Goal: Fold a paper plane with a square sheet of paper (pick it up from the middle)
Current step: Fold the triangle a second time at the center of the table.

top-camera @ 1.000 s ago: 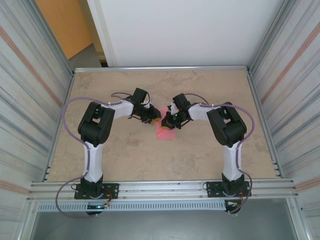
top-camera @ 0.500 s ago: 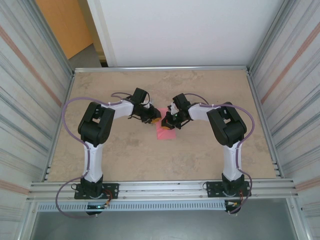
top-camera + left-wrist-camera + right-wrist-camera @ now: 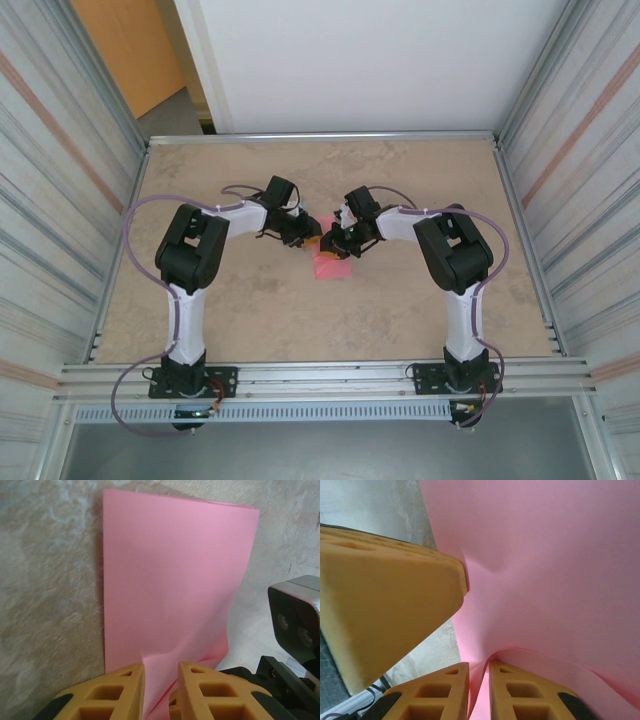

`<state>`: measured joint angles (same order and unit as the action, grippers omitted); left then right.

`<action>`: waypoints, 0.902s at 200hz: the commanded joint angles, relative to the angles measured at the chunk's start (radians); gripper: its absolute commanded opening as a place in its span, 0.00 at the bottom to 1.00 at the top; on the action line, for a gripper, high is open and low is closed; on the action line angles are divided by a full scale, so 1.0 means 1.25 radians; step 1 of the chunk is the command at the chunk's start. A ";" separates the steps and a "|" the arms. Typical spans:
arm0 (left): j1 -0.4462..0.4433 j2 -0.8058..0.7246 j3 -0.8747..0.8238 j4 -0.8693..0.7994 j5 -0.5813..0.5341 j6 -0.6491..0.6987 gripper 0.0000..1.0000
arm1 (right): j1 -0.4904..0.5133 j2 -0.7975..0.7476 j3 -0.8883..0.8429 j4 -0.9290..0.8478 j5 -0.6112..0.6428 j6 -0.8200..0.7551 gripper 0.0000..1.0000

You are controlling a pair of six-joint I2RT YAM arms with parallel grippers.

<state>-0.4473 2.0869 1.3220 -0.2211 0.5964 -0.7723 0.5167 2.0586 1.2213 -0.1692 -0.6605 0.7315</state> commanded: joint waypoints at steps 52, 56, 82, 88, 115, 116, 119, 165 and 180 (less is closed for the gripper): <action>0.045 -0.125 -0.020 -0.042 -0.057 -0.009 0.26 | -0.006 0.038 -0.013 -0.036 0.046 0.013 0.34; 0.048 -0.131 -0.025 -0.041 -0.058 -0.008 0.26 | -0.006 0.040 -0.012 -0.037 0.045 0.012 0.35; 0.052 -0.167 -0.058 -0.024 -0.057 0.001 0.27 | -0.006 0.048 -0.008 -0.045 0.045 0.007 0.39; 0.052 -0.172 -0.068 -0.017 -0.053 0.001 0.27 | -0.006 0.048 -0.009 -0.047 0.047 0.006 0.39; 0.050 -0.195 -0.115 0.026 -0.039 -0.012 0.27 | -0.005 0.051 -0.015 -0.052 0.055 0.003 0.42; 0.049 -0.195 -0.116 0.027 -0.038 -0.012 0.26 | -0.005 0.052 -0.015 -0.052 0.055 0.002 0.42; 0.049 -0.197 -0.119 0.031 -0.037 -0.013 0.26 | -0.005 0.052 -0.015 -0.053 0.056 0.003 0.42; 0.010 -0.196 -0.147 0.046 -0.025 -0.009 0.16 | -0.003 0.069 -0.011 -0.085 0.078 -0.001 0.26; -0.003 -0.191 -0.152 0.052 -0.025 -0.008 0.13 | -0.002 0.079 -0.004 -0.109 0.087 -0.002 0.21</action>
<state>-0.4240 1.8690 1.1477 -0.1810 0.5457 -0.7895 0.5159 2.0682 1.2346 -0.1726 -0.6689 0.7284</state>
